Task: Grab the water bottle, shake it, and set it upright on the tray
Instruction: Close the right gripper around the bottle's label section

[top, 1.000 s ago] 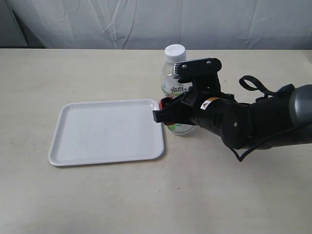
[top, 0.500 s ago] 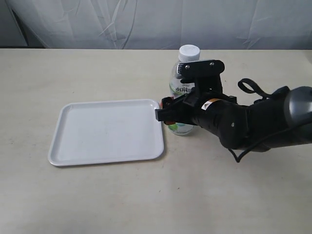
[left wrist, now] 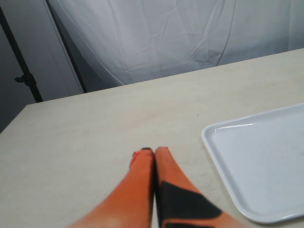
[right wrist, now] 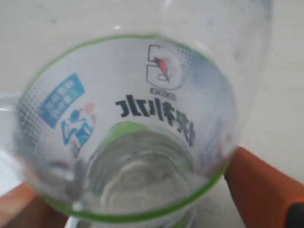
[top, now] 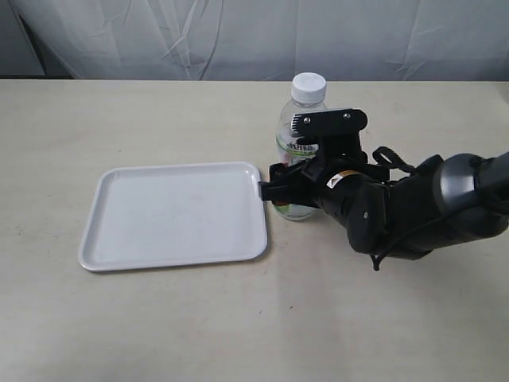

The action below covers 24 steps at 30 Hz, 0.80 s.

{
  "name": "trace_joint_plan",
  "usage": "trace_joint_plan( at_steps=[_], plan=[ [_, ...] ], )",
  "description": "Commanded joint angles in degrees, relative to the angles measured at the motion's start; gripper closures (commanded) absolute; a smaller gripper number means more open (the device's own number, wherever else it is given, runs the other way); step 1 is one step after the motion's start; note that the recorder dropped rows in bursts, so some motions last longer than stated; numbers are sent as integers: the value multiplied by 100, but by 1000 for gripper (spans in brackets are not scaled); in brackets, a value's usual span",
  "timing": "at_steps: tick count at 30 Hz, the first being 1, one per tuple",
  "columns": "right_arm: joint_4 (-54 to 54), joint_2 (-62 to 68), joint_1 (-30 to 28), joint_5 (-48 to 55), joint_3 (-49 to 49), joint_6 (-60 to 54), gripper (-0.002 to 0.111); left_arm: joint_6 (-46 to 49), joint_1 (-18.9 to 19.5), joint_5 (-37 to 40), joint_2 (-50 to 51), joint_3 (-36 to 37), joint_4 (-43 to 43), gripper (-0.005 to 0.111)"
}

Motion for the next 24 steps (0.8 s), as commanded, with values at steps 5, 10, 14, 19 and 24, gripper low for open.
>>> trace_joint_plan(
  at_steps=[5,10,14,19,24],
  plan=[
    [-622,8,-12,-244,-134,459,28,-20,-2,9,-26,21,-15,106],
    [-597,94,-12,-313,-187,459,28,-20,-2,9,-26,21,-15,106],
    [-622,282,-12,-617,-187,467,28,-20,-2,9,-26,21,-15,106],
    [-791,294,-12,-597,-430,467,33,-20,-2,9,-26,21,-15,106],
    [-707,294,-12,60,-784,467,80,-20,-2,9,-26,21,-15,106]
  ],
)
